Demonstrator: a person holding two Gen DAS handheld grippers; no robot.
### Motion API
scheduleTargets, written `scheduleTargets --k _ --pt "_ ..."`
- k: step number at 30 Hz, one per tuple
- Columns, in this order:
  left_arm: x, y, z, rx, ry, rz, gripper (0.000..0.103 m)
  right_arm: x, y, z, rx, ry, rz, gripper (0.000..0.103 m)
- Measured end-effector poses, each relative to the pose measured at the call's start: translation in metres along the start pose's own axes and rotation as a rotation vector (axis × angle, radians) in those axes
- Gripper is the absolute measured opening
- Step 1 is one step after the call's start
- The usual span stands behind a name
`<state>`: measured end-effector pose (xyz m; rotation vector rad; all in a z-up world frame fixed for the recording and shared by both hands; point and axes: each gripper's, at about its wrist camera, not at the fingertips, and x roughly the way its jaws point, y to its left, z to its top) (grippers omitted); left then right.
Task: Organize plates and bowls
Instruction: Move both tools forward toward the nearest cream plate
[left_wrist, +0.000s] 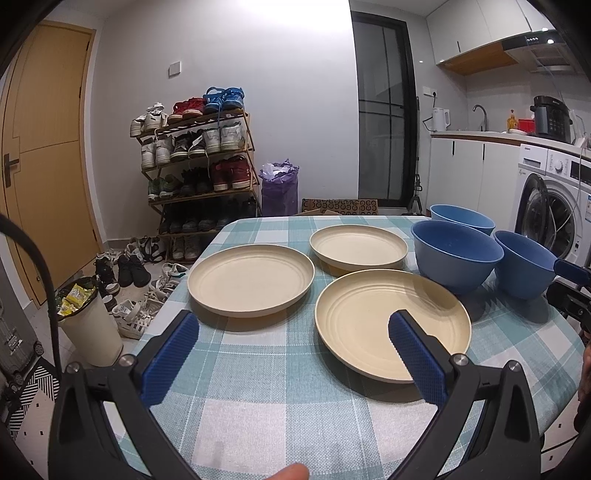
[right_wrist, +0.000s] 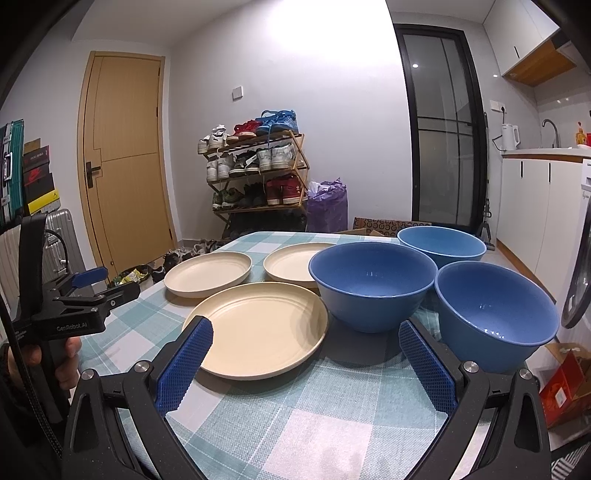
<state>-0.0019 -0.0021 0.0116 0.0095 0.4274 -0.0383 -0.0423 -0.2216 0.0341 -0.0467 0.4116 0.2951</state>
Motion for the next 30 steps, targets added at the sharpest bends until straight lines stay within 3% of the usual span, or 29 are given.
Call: scheduleTargets --k 19,25,30 --pt "0.01 -0.004 0.018 0.023 0.013 0.005 0.103 -0.005 -0.01 0.018 -0.005 -0.022 0.025 0.102" --pt "0.016 -0.001 0.027 -0.007 0.034 0.036 0.103 -0.005 -0.012 0.025 -0.041 -0.015 0.015 0.102" --pt "0.022 -0.007 0.034 0.035 0.031 0.064 0.103 -0.003 -0.014 0.038 -0.04 -0.014 0.008 0.102"
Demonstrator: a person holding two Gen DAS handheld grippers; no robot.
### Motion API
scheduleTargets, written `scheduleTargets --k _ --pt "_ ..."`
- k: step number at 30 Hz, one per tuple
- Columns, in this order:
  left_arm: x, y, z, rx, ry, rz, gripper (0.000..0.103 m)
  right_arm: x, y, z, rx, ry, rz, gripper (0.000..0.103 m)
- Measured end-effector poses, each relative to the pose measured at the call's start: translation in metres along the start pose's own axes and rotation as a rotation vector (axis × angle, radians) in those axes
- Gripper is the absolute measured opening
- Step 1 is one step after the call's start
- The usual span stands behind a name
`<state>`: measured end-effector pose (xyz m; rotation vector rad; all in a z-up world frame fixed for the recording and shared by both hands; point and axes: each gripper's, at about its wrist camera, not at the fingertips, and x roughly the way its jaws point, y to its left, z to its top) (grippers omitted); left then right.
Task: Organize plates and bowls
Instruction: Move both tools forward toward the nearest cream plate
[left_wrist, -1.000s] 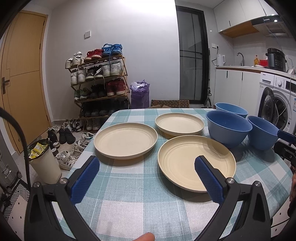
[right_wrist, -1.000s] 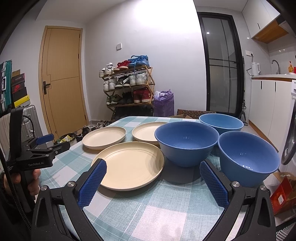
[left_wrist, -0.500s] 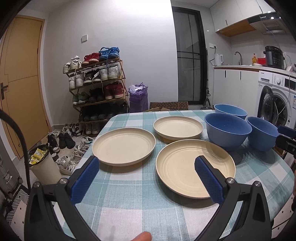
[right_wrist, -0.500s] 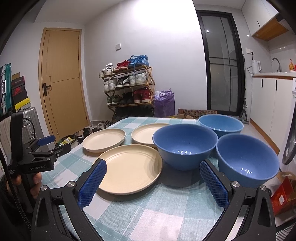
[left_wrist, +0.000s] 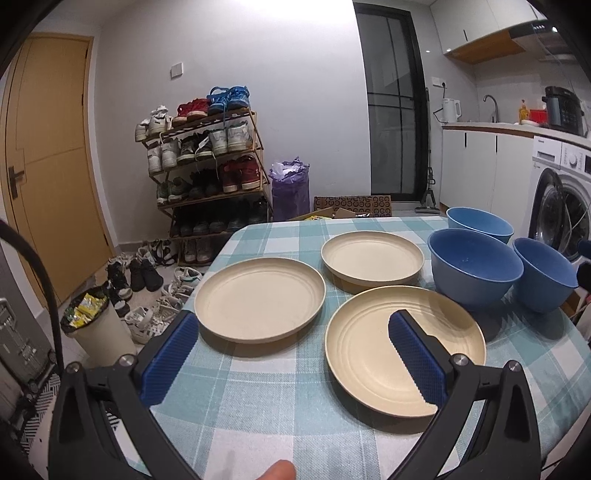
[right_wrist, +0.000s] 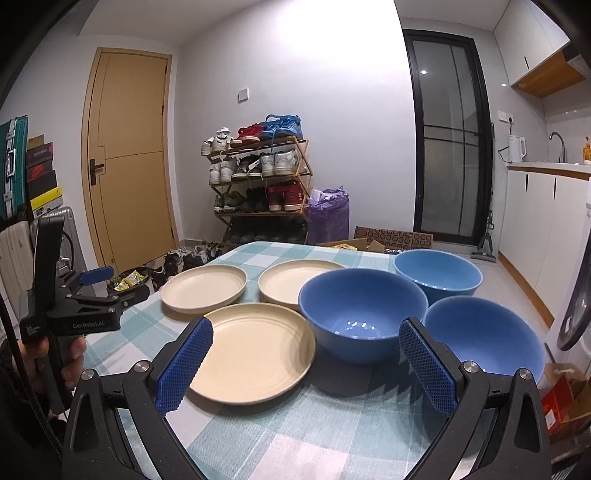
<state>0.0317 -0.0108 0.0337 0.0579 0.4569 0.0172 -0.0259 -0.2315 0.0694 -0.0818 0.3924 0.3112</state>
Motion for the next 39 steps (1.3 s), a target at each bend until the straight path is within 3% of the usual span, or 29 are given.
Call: scheduleTargets --k 5,13,22,26,39 --pt "0.009 -0.006 0.006 0.029 0.019 0.005 0.103 0.002 -0.006 0.015 0.04 0.003 0.007 0.102" --pt "0.01 -0.005 0.019 -0.009 0.015 -0.014 0.103 0.006 -0.008 0.04 0.041 0.0 0.008 0.102" --pt "0.008 0.002 0.035 -0.038 0.001 -0.059 0.103 0.014 -0.003 0.062 -0.011 0.011 -0.008 0.102" --pt "0.012 0.008 0.04 -0.03 -0.003 -0.05 0.103 0.023 -0.002 0.067 -0.043 0.047 -0.017 0.102" --pt "0.031 0.026 0.074 -0.06 -0.005 -0.062 0.103 0.04 -0.009 0.093 -0.044 0.049 0.003 0.102"
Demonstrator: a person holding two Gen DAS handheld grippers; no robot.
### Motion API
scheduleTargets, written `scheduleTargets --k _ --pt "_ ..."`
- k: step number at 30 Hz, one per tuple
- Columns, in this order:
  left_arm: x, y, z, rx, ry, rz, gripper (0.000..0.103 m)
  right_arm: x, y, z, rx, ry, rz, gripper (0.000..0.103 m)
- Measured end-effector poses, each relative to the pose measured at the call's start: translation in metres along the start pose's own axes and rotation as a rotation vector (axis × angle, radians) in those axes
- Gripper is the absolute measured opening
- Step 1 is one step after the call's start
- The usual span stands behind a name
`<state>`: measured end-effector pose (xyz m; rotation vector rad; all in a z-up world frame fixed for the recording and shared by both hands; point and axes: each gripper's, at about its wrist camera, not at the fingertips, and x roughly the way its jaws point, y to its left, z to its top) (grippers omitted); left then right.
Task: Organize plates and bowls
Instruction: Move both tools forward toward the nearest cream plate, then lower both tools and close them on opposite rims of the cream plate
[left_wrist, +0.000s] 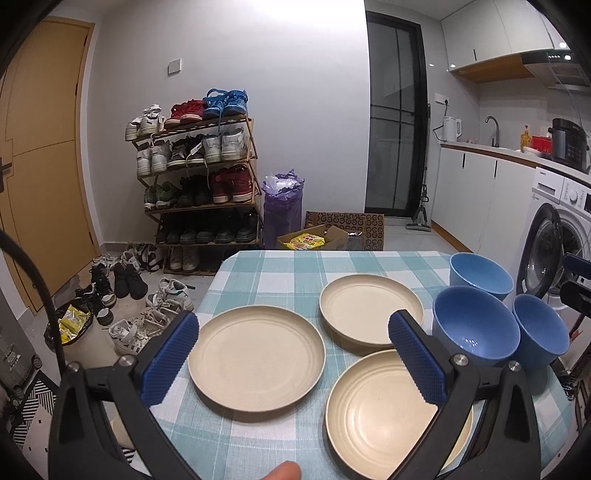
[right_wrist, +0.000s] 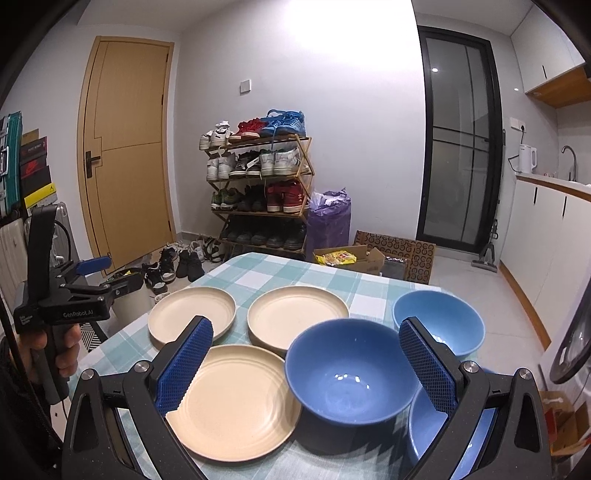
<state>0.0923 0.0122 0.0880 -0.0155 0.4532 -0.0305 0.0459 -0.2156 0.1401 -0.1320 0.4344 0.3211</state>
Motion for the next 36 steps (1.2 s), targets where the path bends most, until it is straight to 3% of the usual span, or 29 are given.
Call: scheduleTargets --k 11,15,28,36 --pt "0.012 0.007 0.032 -0.013 -0.015 -0.029 0.103 -0.008 -0.029 0.04 0.071 -0.07 0.024 0.102" --pt "0.016 0.008 0.04 -0.018 -0.024 -0.049 0.103 -0.015 -0.043 0.058 0.087 -0.111 -0.009 0.102" --pt "0.045 0.002 0.061 -0.003 0.001 -0.061 0.103 -0.012 -0.082 0.101 0.144 -0.162 0.052 0.102" --pt "0.065 0.0 0.068 -0.001 0.011 -0.047 0.103 -0.003 -0.101 0.125 0.127 -0.157 0.033 0.102"
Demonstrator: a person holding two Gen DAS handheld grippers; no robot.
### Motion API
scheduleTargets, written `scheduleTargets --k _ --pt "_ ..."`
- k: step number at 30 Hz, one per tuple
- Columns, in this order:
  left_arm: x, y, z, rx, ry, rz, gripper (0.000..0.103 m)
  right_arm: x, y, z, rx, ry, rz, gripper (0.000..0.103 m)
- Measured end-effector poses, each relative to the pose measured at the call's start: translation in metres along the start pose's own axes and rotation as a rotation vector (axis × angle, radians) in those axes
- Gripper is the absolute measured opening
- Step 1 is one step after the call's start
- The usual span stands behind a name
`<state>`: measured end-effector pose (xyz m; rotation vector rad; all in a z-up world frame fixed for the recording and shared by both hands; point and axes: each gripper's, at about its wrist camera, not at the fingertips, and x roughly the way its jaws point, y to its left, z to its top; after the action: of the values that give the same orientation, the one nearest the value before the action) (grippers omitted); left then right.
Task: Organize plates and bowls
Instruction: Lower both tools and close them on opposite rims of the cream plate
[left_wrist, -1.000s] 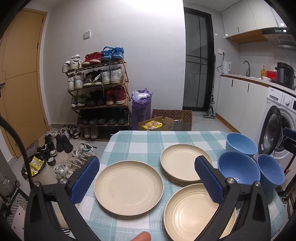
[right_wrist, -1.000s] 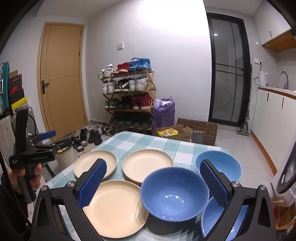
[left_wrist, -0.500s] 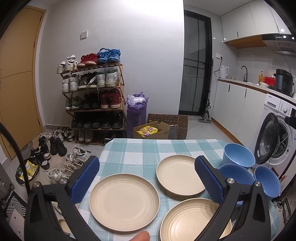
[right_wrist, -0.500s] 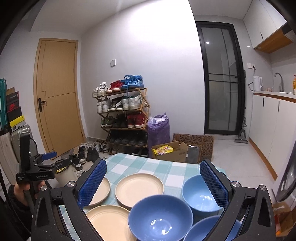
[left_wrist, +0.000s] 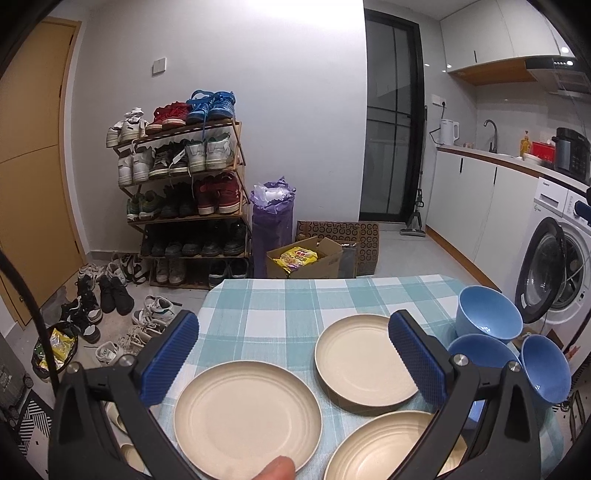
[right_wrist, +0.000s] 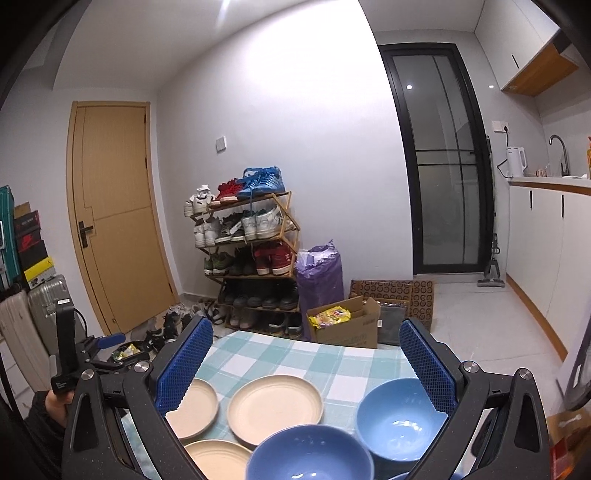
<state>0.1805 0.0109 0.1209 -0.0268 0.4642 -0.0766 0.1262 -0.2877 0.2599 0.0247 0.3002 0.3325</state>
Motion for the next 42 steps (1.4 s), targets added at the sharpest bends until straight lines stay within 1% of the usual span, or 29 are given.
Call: scheduleTargets --k 7,12,16,22,28,30,35,38,42 --pt "0.023 -0.002 0.008 0.002 0.049 -0.024 0.103 0.028 -0.015 0.012 -0.011 0.059 -0.002 0.102" --pt "0.035 -0.001 0.008 -0.001 0.066 -0.021 0.103 0.055 -0.019 0.006 -0.021 0.113 0.002 0.102" --pt "0.045 0.001 0.005 0.002 0.083 -0.017 0.103 0.084 -0.022 -0.003 -0.031 0.187 0.002 0.102" --pt "0.06 -0.004 0.004 0.041 0.113 -0.007 0.103 0.125 -0.016 -0.023 -0.04 0.305 -0.009 0.102" --pt "0.082 -0.005 0.002 0.027 0.184 -0.043 0.103 0.17 -0.006 -0.046 -0.059 0.449 -0.025 0.102" --pt "0.087 -0.006 0.0 0.035 0.194 -0.043 0.103 0.188 -0.001 -0.055 -0.063 0.509 -0.029 0.102" --pt "0.1 -0.008 -0.002 0.048 0.227 -0.045 0.103 0.218 0.007 -0.073 -0.072 0.608 -0.028 0.102" --pt "0.109 -0.007 -0.003 0.041 0.25 -0.047 0.103 0.23 0.008 -0.081 -0.057 0.649 -0.015 0.102" --pt "0.119 -0.008 -0.004 0.046 0.269 -0.053 0.103 0.245 0.007 -0.091 -0.055 0.692 -0.021 0.102"
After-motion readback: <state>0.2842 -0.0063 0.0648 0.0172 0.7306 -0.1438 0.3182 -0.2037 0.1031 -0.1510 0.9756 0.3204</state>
